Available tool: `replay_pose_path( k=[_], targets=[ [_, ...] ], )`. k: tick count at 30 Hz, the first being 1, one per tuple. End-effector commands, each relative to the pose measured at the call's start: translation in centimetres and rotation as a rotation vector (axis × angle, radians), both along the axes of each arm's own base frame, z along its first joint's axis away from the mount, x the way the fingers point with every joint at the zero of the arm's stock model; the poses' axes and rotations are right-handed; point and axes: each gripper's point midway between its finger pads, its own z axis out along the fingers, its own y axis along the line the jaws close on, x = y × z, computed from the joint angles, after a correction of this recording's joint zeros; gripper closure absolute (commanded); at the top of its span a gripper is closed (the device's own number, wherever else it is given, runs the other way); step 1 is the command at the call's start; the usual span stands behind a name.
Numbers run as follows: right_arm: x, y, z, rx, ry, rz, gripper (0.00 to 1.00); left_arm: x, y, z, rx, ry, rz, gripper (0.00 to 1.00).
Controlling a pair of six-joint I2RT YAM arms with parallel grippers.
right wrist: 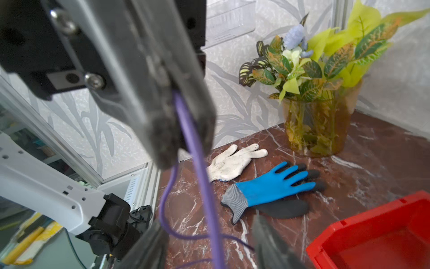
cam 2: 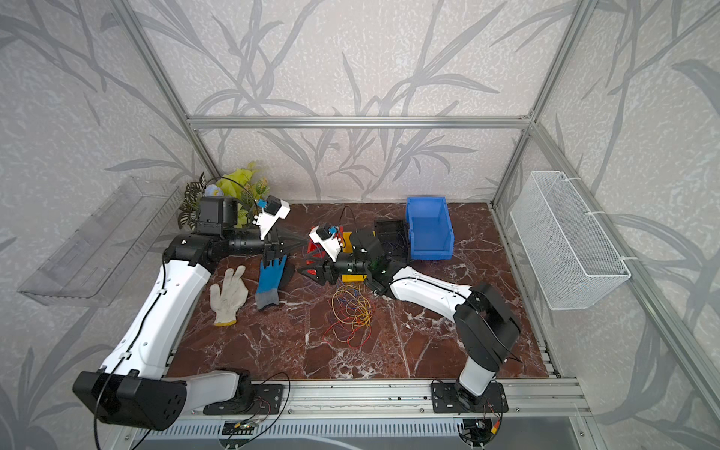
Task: Untangle and sort cables by color
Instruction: Untie the cable, then place the cable in the bin.
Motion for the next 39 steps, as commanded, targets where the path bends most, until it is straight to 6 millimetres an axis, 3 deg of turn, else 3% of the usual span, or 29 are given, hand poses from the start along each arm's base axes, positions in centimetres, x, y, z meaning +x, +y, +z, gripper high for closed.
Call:
replay_pose_path(
  k=[1,2,3,7,9,10,11,12,13,16,24,28,31,35,36,39],
  targets=[
    [-0.2,0.8,3.8,0.137,-0.072,0.046,0.80,-1.0,-0.3,0.7,-0.031,-0.008,-0.031,1.00],
    [0.0,0.7,3.8,0.133,-0.081,0.036,0.97,-1.0,-0.4,0.6,-0.032,-0.006,-0.034,1.00],
    [0.4,0.5,3.7,0.128,-0.089,0.018,1.00,-1.0,-0.4,0.6,-0.031,-0.008,-0.033,1.00],
    [1.9,-0.9,2.7,0.098,-0.099,-0.071,1.00,-1.1,-0.2,0.8,-0.017,-0.023,-0.027,1.00],
    [2.0,-2.2,3.5,0.099,-0.097,-0.089,1.00,-1.1,-0.2,0.7,-0.011,-0.025,-0.026,0.99],
    [2.3,-2.7,3.1,0.086,-0.078,-0.099,1.00,-1.1,-0.2,0.8,-0.008,-0.027,-0.026,0.92],
    [2.7,-3.1,2.9,0.078,-0.063,-0.109,1.00,-1.1,-0.1,0.8,-0.005,-0.030,-0.021,0.77],
    [3.2,-3.7,2.5,0.063,-0.046,-0.127,1.00,-0.9,0.0,0.8,0.001,-0.029,-0.010,0.54],
    [3.8,-4.5,2.1,0.043,-0.032,-0.151,1.00,-0.6,0.1,0.8,0.011,-0.030,0.007,0.39],
    [6.3,-7.5,1.3,-0.025,-0.008,-0.258,1.00,0.0,0.7,0.4,0.051,-0.038,0.056,0.25],
    [13.6,-16.9,3.1,-0.131,-0.016,-0.558,1.00,0.6,2.0,-3.0,0.167,-0.023,0.126,0.19],
    [16.4,-20.1,3.7,-0.154,-0.019,-0.645,1.00,0.5,2.8,-5.1,0.230,-0.011,0.151,0.18],
    [18.5,-21.2,2.8,-0.163,-0.010,-0.684,1.00,0.6,3.5,-7.3,0.284,0.002,0.177,0.17],
    [20.6,-21.3,0.8,-0.186,0.006,-0.710,1.00,1.3,4.7,-10.0,0.351,0.031,0.240,0.13],
    [21.4,-21.0,-1.0,-0.199,0.041,-0.710,1.00,1.3,4.9,-10.5,0.363,0.034,0.248,0.13],
    [22.7,-20.6,-2.7,-0.189,0.083,-0.721,1.00,1.1,5.2,-11.5,0.389,0.041,0.257,0.11]
  ],
)
